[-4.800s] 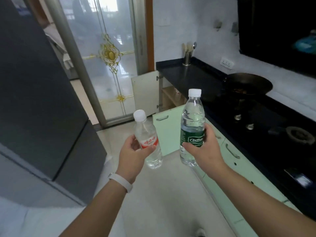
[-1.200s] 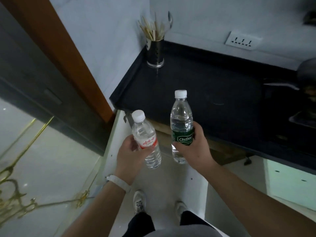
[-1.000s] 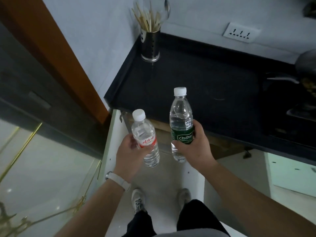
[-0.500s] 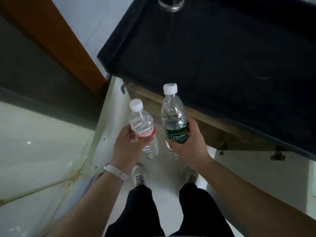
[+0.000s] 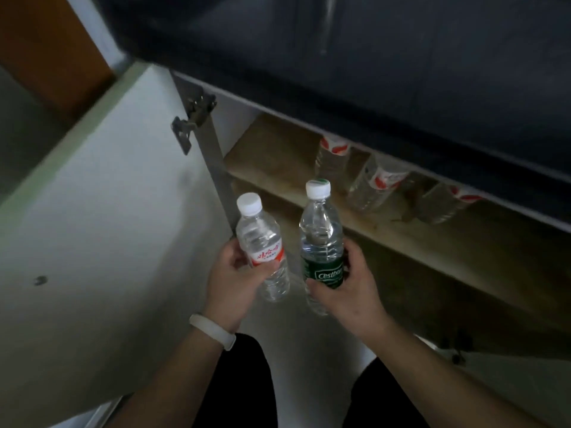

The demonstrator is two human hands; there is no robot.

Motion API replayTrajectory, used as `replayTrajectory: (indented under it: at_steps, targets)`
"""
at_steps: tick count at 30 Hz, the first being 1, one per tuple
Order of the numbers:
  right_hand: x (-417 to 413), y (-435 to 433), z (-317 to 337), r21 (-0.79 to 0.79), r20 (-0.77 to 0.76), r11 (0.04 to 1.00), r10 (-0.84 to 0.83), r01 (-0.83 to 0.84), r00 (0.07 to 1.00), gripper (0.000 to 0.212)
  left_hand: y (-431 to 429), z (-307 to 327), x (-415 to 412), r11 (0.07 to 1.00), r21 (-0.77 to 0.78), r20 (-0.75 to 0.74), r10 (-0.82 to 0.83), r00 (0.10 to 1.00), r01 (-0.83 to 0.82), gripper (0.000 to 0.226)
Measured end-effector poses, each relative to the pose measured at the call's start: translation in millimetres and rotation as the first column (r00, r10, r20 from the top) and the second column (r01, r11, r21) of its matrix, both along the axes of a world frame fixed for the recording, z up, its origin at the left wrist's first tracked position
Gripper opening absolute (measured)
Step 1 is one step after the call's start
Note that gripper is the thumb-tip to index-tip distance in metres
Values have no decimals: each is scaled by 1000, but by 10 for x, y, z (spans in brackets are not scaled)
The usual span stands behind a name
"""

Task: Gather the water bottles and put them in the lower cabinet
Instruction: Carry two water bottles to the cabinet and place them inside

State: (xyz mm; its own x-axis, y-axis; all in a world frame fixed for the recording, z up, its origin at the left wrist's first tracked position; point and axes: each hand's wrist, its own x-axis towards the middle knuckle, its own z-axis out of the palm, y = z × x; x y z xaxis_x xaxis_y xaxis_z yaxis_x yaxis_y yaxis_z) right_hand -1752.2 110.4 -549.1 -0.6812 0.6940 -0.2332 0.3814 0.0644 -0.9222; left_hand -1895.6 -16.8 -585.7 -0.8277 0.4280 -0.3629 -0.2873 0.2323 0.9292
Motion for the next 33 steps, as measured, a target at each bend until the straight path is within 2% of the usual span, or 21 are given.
replayTrajectory:
  at_steps: [4,8,14,24,33]
  targets:
    - [-175,186,-606,53,-82,999,-1,5,997,74,178,-600,-179,998,68,-53,-8,999,12,56]
    - [-317,313,-918,106,-162,994,-6,23,987,76,260,-810,-354,995,90,-137,-33,990,45,67]
    - [-514,436,-835,160,-266,985,-12,57,964,82,314,-458,-564,983,172,-232,-28,972,69,45]
    - [-1028,786,-449,360,-419,926,50,115,907,83,620,69,-963,960,266,-412,31,911,88,45]
    - [-1450,979,-503,364,-490,907,-6,211,872,78,1099,76,-1156,963,268,-442,93,892,32,48]
